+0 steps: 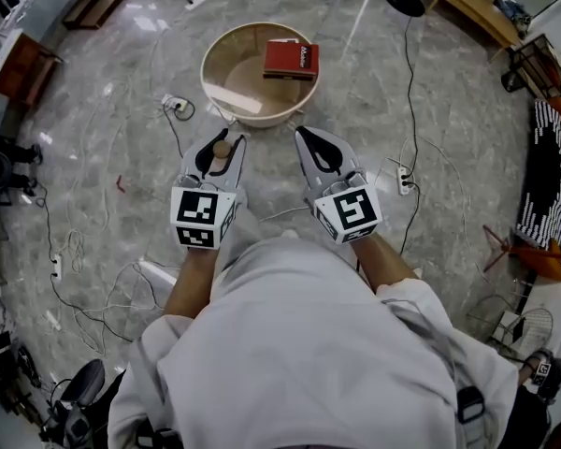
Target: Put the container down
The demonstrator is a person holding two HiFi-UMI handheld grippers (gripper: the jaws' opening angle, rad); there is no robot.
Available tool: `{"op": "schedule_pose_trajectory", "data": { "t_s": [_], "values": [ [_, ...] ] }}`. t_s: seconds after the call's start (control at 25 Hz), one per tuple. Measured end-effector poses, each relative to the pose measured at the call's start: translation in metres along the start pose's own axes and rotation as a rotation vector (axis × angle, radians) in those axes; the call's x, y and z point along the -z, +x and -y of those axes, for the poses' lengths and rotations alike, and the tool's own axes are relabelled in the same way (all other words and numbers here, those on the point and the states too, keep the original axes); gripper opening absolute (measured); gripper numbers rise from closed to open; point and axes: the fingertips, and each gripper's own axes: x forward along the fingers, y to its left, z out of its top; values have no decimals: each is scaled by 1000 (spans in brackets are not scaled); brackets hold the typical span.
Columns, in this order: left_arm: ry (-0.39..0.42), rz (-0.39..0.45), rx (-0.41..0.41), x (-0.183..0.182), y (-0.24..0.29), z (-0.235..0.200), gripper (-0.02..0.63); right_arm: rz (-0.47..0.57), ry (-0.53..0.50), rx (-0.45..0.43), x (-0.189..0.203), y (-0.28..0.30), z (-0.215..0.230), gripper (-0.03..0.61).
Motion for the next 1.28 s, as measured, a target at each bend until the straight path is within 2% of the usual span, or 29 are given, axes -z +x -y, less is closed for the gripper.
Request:
{"op": "schedule_pose_trajectory", "data": {
  "t_s": [0.52,0.96,1.28],
  "values": [
    [-13,-9,49,-1,65,-69,117,-38,5,47,12,77,31,3],
    [-7,-6,105,-13,135,-152,118,-48,11,93,9,179,63,3],
    [1,-15,160,-19,188,-212,118,-68,14,159,10,252,91,3]
  ]
}}
